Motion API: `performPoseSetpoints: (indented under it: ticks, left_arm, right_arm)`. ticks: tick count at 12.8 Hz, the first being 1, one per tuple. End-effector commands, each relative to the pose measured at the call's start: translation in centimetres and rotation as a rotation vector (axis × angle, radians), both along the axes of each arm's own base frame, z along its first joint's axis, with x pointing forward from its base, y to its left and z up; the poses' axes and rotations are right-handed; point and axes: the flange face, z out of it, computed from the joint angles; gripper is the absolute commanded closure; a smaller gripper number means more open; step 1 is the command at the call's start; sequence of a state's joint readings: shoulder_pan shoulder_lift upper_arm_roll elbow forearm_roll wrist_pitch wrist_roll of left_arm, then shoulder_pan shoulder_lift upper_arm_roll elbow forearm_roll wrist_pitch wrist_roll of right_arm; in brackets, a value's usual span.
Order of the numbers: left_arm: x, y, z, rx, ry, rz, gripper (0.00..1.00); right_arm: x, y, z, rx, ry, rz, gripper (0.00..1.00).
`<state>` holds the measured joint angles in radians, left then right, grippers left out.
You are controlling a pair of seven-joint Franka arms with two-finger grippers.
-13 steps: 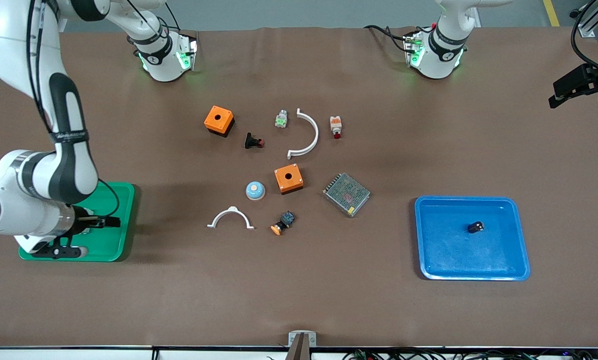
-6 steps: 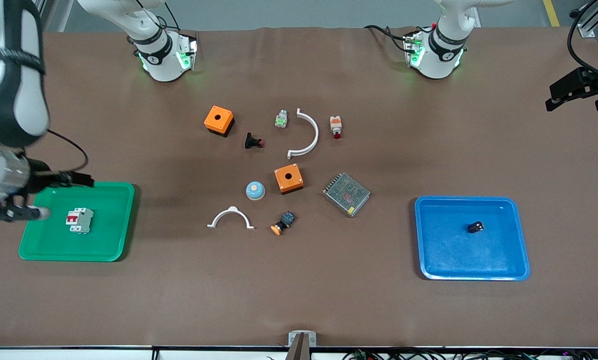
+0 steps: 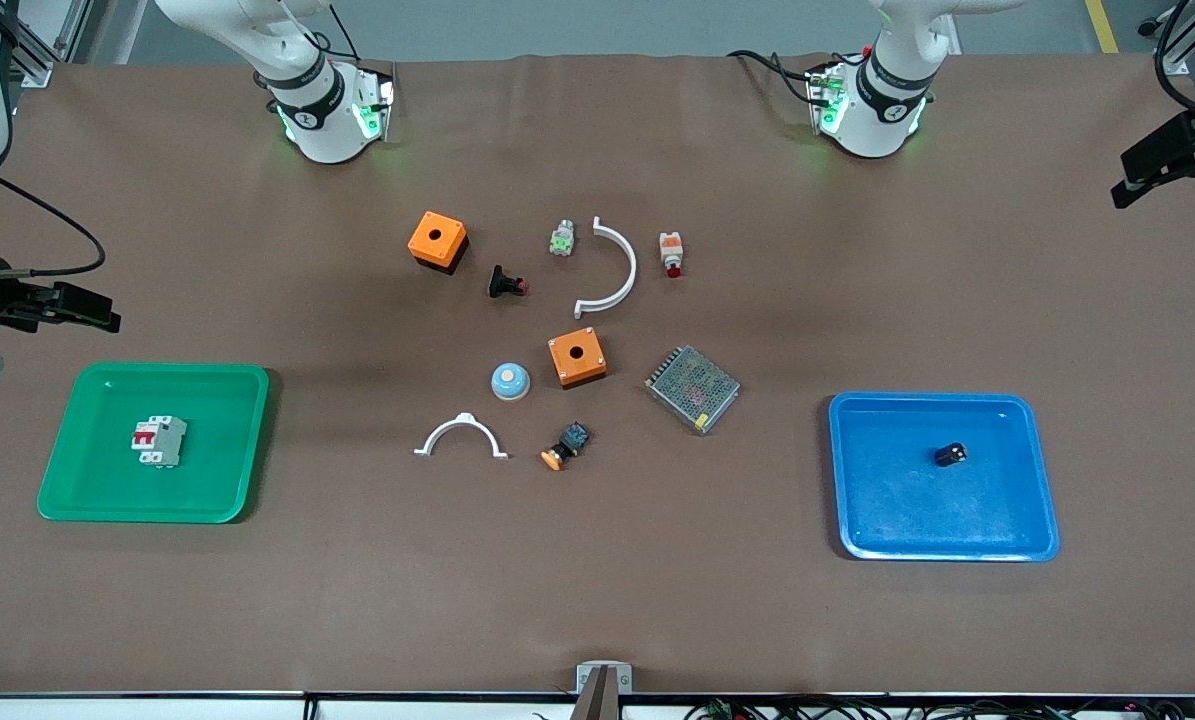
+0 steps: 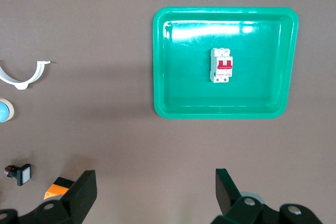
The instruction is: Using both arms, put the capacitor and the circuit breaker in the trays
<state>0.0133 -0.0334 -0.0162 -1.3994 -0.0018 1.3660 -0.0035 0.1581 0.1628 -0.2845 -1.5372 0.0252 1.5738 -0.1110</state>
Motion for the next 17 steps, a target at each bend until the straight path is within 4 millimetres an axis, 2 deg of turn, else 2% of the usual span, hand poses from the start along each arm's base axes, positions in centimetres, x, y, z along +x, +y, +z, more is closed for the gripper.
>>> performPoseSetpoints:
  ticks: [1, 2, 4, 8, 11, 12, 17]
  left_arm:
    - [-0.4, 0.2, 0.4, -0.003, -0.002, 0.005, 0.0]
    - [-0.3, 0.2, 0.2, -0.003, 0.001, -0.001, 0.0]
    - [0.0, -0.2, -0.2, -0.004, 0.009, -0.006, 0.0]
    - [0.6, -1.1, -1.1, -0.002, 0.028, -0.018, 0.0]
    - [0.9, -1.2, -1.6, 0.023, 0.03, -0.019, 0.0]
    - [1.0, -1.8, -2.0, 0.033, 0.036, -0.033, 0.0]
    - [1.8, -3.2, -5.4, 0.036, -0.009, -0.055, 0.0]
  right_arm:
    - [-0.4, -0.7, -0.4, -0.014, 0.018, -0.007, 0.0]
    - [-0.3, -0.8, -0.2, -0.015, 0.015, -0.012, 0.0]
    - [0.0, -1.1, 1.7, -0.023, -0.016, -0.018, 0.0]
    - [-0.5, -1.0, 5.6, -0.013, -0.012, -0.02, 0.0]
    - [-1.6, -1.3, 5.7, 0.002, 0.035, -0.035, 0.0]
    - [-1.9, -1.2, 5.7, 0.004, 0.055, -0.034, 0.0]
    - [-3.7, -1.3, 8.5, 0.015, 0.022, -0.028, 0.0]
